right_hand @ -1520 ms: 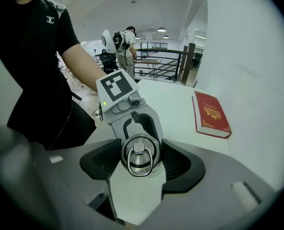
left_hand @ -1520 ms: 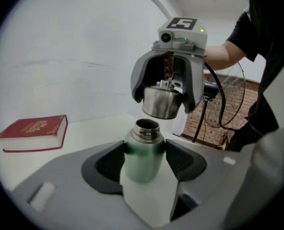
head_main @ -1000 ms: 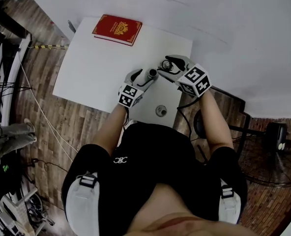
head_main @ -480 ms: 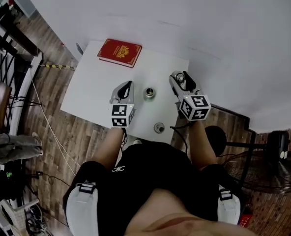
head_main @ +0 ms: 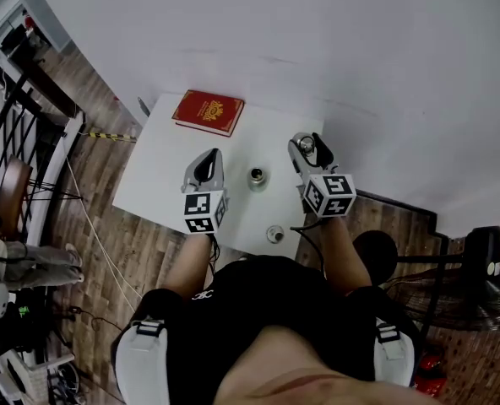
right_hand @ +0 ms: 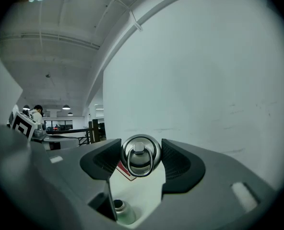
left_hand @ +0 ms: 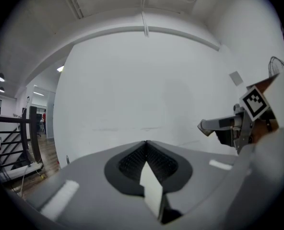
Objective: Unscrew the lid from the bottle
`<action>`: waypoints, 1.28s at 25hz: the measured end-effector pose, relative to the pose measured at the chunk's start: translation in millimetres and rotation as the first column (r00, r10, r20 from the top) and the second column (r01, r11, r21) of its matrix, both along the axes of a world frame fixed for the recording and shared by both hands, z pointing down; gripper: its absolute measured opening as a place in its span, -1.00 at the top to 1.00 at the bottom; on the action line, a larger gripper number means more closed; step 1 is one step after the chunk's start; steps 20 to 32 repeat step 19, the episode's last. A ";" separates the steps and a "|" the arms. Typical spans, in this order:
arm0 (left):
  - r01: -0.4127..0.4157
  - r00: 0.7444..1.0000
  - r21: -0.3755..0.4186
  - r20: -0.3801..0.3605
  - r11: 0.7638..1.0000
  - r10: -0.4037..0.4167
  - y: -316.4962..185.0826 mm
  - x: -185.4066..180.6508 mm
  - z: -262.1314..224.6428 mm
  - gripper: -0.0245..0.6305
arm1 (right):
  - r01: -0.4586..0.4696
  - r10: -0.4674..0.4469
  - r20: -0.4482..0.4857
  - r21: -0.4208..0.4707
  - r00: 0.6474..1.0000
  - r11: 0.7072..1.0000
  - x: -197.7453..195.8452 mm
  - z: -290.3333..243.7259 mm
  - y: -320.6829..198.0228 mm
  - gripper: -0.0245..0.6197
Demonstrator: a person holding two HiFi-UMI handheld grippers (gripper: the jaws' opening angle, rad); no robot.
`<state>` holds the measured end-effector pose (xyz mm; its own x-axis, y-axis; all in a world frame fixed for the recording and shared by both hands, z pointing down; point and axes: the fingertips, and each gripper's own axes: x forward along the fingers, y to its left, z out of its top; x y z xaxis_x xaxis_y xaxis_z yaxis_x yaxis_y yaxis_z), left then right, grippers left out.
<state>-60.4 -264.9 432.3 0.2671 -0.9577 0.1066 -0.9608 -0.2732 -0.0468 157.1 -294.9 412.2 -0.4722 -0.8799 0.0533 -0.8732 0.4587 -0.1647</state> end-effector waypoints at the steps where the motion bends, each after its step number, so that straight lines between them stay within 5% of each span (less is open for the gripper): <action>1: 0.002 1.000 0.003 0.001 1.000 -0.002 0.0 0.2 -1.2 0.76 | 0.004 -0.004 0.001 0.002 1.000 1.000 -0.7 -0.8 0.3 0.12; 32: 0.017 1.000 0.025 -0.010 1.000 -0.017 -10.5 13.8 -13.8 0.76 | 0.060 -0.060 -0.041 0.008 0.997 0.998 3.4 -0.8 -5.0 0.12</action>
